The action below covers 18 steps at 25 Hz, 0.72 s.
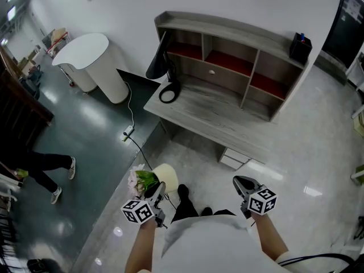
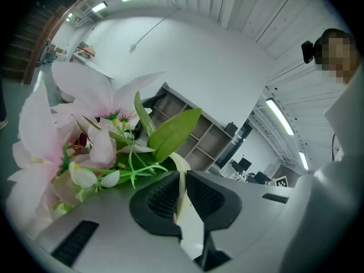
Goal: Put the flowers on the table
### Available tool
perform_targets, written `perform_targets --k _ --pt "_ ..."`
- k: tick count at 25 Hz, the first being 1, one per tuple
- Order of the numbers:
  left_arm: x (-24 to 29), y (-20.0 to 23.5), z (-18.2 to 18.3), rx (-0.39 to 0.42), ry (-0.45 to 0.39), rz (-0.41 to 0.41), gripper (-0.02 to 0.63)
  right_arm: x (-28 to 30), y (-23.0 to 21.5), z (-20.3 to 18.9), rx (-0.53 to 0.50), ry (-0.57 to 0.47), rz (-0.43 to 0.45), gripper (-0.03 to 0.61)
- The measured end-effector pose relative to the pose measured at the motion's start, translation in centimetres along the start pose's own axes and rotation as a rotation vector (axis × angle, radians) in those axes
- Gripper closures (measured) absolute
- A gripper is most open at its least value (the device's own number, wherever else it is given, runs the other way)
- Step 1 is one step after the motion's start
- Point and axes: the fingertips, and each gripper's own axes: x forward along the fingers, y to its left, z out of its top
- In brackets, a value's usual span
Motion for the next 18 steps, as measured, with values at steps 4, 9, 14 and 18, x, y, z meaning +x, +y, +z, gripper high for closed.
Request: perform_targets --k 4,9,14,18 --pt "1.3 0.8 1.1 0.004 0.011 -0.01 0.561 1.4 -0.7 0.5 0.007 0.006 -0.013 0.558" --pt "3.5 2.5 3.2 0.011 0.023 -0.03 0.561 4.1 -1.4 1.8 0.017 0.0 -0.032 0.558" --pt "5.9 4.5 5.9 0.013 0.041 -0.046 0.561 7.1 -2.1 3.6 0.023 -0.004 -0.05 0.558" --pt "8.2 6.2 8.0 0.02 0.065 -0.062 0.561 9.3 -2.7 5.2 0.037 -0.015 -0.074 0.558"
